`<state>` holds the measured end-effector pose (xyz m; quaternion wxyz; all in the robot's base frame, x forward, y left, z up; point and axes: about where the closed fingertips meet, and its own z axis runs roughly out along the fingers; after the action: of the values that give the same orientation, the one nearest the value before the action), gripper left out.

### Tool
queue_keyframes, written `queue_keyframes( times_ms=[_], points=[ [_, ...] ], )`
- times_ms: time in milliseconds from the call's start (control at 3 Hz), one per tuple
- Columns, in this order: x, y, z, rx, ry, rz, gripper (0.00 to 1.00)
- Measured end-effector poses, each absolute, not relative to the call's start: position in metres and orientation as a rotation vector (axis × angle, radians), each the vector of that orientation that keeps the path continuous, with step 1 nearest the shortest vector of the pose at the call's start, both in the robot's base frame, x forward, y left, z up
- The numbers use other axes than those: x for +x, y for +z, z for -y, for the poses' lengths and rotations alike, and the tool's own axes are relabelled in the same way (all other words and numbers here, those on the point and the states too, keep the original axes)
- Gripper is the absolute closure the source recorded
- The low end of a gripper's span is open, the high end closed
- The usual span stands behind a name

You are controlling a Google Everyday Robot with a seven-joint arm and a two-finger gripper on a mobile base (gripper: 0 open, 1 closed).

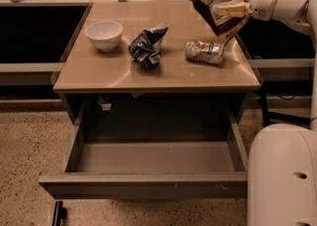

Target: Pick brown chip bag from top drawer and place on counter

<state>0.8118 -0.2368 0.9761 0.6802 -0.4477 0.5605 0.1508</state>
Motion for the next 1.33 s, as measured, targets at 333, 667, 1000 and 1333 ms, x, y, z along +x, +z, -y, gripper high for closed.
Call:
queue_keyframes(
  times_ms=[333, 667, 1000, 1333],
  points=[
    [0.812, 0.976, 0.237, -1.005, 0.339, -1.258, 0.0],
    [0.812, 0.976, 0.237, -1.005, 0.339, -1.258, 0.0],
    [0.814, 0.971, 0.224, -1.012, 0.372, -1.239, 0.0],
    [0.81, 0.947, 0.179, -1.061, 0.531, -1.224, 0.0]
  ],
)
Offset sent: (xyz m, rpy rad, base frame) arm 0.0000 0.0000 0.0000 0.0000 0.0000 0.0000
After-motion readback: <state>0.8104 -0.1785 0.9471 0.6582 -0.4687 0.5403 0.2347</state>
